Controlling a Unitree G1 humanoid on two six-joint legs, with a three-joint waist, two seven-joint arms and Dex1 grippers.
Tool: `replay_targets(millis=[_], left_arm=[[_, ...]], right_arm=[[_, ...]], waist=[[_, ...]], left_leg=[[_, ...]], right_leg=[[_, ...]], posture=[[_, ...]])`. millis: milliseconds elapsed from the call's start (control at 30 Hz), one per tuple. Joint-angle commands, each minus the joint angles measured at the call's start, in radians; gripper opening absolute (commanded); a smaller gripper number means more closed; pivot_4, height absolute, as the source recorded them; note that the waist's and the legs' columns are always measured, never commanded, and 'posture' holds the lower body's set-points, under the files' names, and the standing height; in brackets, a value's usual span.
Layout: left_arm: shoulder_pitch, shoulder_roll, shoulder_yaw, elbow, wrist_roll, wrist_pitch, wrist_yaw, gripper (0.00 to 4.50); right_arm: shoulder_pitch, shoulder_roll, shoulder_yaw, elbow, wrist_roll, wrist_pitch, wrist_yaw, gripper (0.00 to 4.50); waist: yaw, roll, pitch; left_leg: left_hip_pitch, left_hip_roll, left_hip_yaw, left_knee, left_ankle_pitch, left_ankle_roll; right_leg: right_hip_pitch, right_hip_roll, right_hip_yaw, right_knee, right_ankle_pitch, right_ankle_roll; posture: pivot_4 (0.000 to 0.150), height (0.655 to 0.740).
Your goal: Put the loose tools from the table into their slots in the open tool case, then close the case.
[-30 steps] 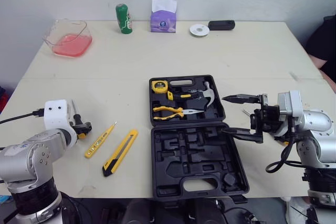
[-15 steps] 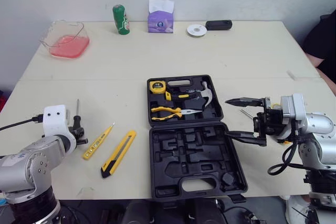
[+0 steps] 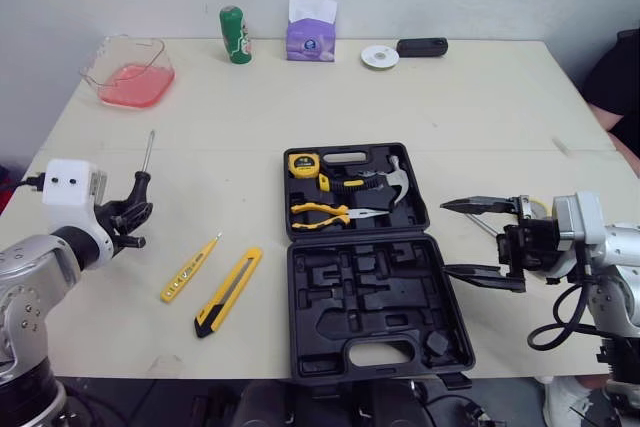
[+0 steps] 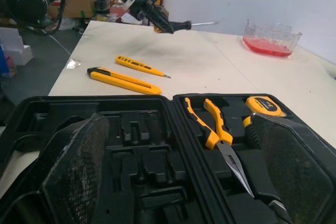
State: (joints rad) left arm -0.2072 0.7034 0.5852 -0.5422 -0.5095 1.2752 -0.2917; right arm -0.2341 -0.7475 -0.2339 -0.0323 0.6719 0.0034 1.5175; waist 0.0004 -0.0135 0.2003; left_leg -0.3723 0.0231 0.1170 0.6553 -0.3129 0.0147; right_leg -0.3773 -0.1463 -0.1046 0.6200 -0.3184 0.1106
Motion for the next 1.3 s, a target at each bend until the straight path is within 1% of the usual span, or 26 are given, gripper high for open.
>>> replay_targets(millis=[33,67,100,233,367,400,500,533,600,667,833,900,967,1067,1133,1300], left_arm=[[0.010,0.115,-0.066,-0.047,-0.055,-0.317,-0.348,1.04],[-0.001,0.147,-0.096,-0.055,-0.079,-0.414,-0.471,1.04],[-0.044,0.167,-0.151,-0.046,-0.080,-0.485,-0.538,1.04],[-0.134,0.214,-0.327,0.012,-0.036,-0.620,-0.653,1.04],[-0.240,0.228,-0.471,0.050,-0.030,-0.653,-0.734,1.04],[-0.261,0.229,-0.494,0.059,-0.032,-0.648,-0.745,1.04],[-0.399,0.223,-0.689,0.067,0.005,-0.570,-0.803,1.04],[-0.450,0.205,-0.757,0.075,0.031,-0.539,-0.800,1.04],[-0.520,0.174,-0.843,0.091,0.063,-0.484,-0.788,1.04],[-0.569,0.149,-0.905,0.102,0.088,-0.458,-0.791,1.04],[-0.669,0.078,-1.072,0.139,0.199,-0.401,-0.763,1.04],[-0.703,0.035,-1.110,0.161,0.229,-0.344,-0.728,1.04],[-0.719,0.029,-1.154,0.163,0.267,-0.328,-0.723,1.04],[-0.717,0.011,-1.172,0.155,0.297,-0.289,-0.688,1.04],[-0.722,0.002,-1.167,0.138,0.263,-0.192,-0.692,1.04],[-0.738,0.001,-1.185,0.131,0.277,-0.137,-0.682,1.04]], right_arm=[[0.045,-0.040,-0.073,-0.055,0.027,0.005,-0.003,4.50],[0.063,-0.048,-0.087,-0.062,0.027,0.006,-0.007,4.50],[0.088,-0.053,-0.102,-0.071,0.036,0.025,-0.024,4.50],[0.145,-0.065,-0.111,-0.112,0.025,0.033,-0.033,4.50],[0.181,-0.066,-0.132,-0.139,0.012,0.024,-0.060,4.50],[0.188,-0.066,-0.135,-0.142,0.010,0.021,-0.064,4.50],[0.259,-0.081,-0.175,-0.142,-0.018,0.023,-0.087,4.50],[0.278,-0.085,-0.185,-0.140,-0.026,0.026,-0.096,4.50],[0.304,-0.090,-0.194,-0.143,-0.033,0.026,-0.106,4.50],[0.320,-0.092,-0.201,-0.148,-0.035,0.026,-0.112,4.50],[0.347,-0.082,-0.205,-0.172,-0.036,0.019,-0.125,4.50],[0.354,-0.077,-0.205,-0.190,-0.035,0.020,-0.137,4.50],[0.362,-0.075,-0.206,-0.207,-0.033,0.023,-0.148,4.50],[0.366,-0.076,-0.206,-0.217,-0.032,0.027,-0.158,4.50],[0.367,-0.077,-0.203,-0.225,-0.033,0.029,-0.168,4.50],[0.369,-0.078,-0.198,-0.237,-0.034,0.033,-0.182,4.50]], waist=[[0.000,0.000,0.000],[0.005,-0.001,0.001],[0.011,-0.001,0.001],[0.021,0.001,0.000],[0.016,0.001,0.001],[0.016,0.001,0.001],[0.024,0.001,0.001],[0.027,0.001,0.001],[0.028,0.001,0.001],[0.027,0.001,0.001],[0.021,0.001,0.001],[0.024,0.001,0.002],[0.024,0.001,0.002],[0.023,0.001,0.002],[0.024,0.001,0.002],[0.024,0.001,0.002]], left_leg=[[0.000,0.000,0.000,0.000,0.000,0.000],[0.000,0.000,0.000,0.000,0.000,0.000],[-0.002,0.000,-0.001,0.000,0.000,-0.001],[-0.002,0.000,0.000,0.000,-0.001,-0.001],[0.001,0.002,0.003,-0.002,0.003,0.006],[0.000,0.002,0.003,-0.002,0.003,0.006],[0.000,0.003,0.003,-0.001,0.003,0.006],[0.000,0.003,0.003,-0.001,0.003,0.006],[-0.001,0.003,0.002,0.001,0.003,0.007],[-0.002,0.003,0.003,0.004,0.002,0.008],[-0.003,0.005,0.003,0.007,0.002,0.009],[-0.003,0.005,0.003,0.007,0.002,0.009],[-0.003,0.005,0.002,0.008,0.002,0.009],[-0.003,0.005,0.002,0.008,0.002,0.009],[-0.003,0.005,0.002,0.009,0.002,0.009],[-0.004,0.005,0.001,0.010,0.002,0.009]], right_leg=[[0.000,0.000,0.000,0.000,0.000,0.000],[0.000,0.000,0.000,0.000,0.000,0.000],[-0.001,0.000,0.000,-0.001,0.000,-0.001],[0.000,-0.001,0.000,-0.003,0.001,-0.001],[0.000,0.004,-0.001,-0.002,0.001,-0.001],[-0.001,0.009,-0.001,-0.002,0.001,-0.001],[-0.001,0.012,0.000,-0.002,0.001,-0.001],[0.000,0.013,0.000,-0.002,0.001,-0.001],[0.000,0.013,0.000,-0.002,0.001,-0.001],[0.000,0.013,0.000,-0.002,0.001,0.000],[0.000,0.015,0.001,-0.001,0.001,0.000],[0.000,0.015,0.001,-0.001,0.001,0.000],[0.000,0.015,0.001,-0.001,0.001,0.000],[0.000,0.015,0.001,-0.001,0.001,0.000],[0.000,0.015,0.001,-0.001,0.001,0.000],[0.000,0.015,0.001,0.000,0.001,0.000]], posture=[[0.150,0.7400],[0.150,0.7400],[0.150,0.7400],[0.150,0.7400],[0.150,0.7400],[0.150,0.7400],[0.150,0.7400],[0.150,0.7400],[0.150,0.7400],[0.150,0.7400],[0.150,0.7400],[0.150,0.7400],[0.150,0.7400],[0.150,0.7400],[0.150,0.7400],[0.150,0.7400]])
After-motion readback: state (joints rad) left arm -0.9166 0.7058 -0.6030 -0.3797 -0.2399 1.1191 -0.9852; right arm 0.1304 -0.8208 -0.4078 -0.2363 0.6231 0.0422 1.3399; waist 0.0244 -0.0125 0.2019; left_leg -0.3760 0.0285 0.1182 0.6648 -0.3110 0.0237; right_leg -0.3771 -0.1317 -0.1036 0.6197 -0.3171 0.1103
